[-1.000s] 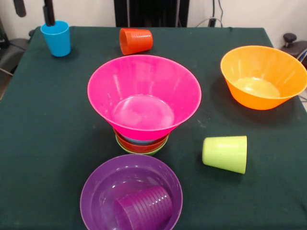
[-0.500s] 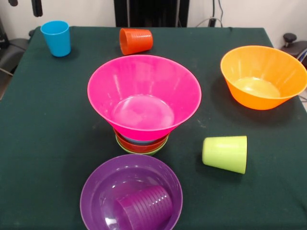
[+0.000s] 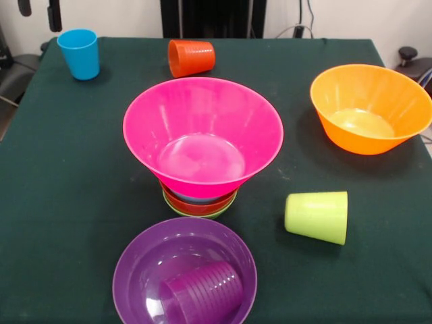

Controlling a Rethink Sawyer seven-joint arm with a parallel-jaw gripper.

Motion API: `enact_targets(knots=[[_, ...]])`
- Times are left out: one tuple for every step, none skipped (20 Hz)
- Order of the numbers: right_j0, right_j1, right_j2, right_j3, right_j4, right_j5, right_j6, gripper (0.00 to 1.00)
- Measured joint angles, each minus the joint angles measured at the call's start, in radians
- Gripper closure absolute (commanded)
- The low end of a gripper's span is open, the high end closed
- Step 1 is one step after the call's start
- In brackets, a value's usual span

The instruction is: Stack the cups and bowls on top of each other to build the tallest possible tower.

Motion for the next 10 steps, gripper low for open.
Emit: enact_targets(knots=[[0.000,0.000,-0.003,0.007,0.003,-0.011,0.004,0.00],[0.002,0.000,-0.011,0.018,0.008,-0.030,0.011,0.00],[0.003,0.000,-0.015,0.022,0.011,-0.039,0.014,0.00],[0.004,0.000,-0.019,0.027,0.014,-0.047,0.016,0.00],[0.005,0.000,-0.022,0.030,0.016,-0.052,0.018,0.00],[0.008,0.001,-0.030,0.040,0.022,-0.065,0.025,0.00],[0.010,0.001,-0.034,0.047,0.027,-0.072,0.029,0.00],[0.011,0.001,-0.035,0.049,0.029,-0.075,0.031,0.00],[0.015,0.001,-0.040,0.058,0.038,-0.083,0.037,0.00],[0.017,0.001,-0.042,0.061,0.042,-0.087,0.040,0.00]])
